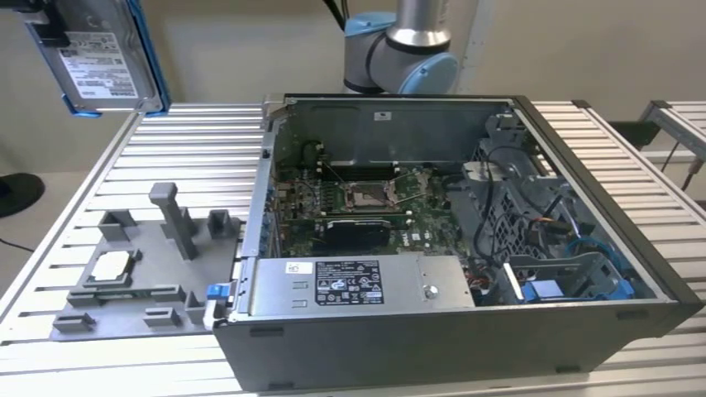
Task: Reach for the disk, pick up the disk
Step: 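Pick up the disk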
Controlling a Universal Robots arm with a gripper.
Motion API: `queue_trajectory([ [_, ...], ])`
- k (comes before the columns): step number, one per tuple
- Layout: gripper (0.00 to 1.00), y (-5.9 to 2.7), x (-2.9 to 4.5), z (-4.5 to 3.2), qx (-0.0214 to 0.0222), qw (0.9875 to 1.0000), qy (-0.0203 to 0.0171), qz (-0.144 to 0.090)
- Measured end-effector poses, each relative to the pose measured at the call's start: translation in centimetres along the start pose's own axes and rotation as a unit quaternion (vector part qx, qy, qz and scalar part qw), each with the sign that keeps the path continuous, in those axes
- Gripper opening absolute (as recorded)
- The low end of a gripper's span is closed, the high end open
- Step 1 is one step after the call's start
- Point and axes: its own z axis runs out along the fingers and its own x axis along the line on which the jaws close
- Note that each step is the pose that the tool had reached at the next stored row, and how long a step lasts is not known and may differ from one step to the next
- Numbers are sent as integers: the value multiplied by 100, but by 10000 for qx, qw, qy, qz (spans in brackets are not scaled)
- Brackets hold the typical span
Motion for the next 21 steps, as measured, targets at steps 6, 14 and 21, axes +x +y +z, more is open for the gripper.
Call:
queue_trajectory([
  [6,0,-195,-1,0,0,10000,0,0],
  [14,0,-481,-1,1,0,10000,0,0],
  [21,0,-724,-2,0,0,10000,0,0],
])
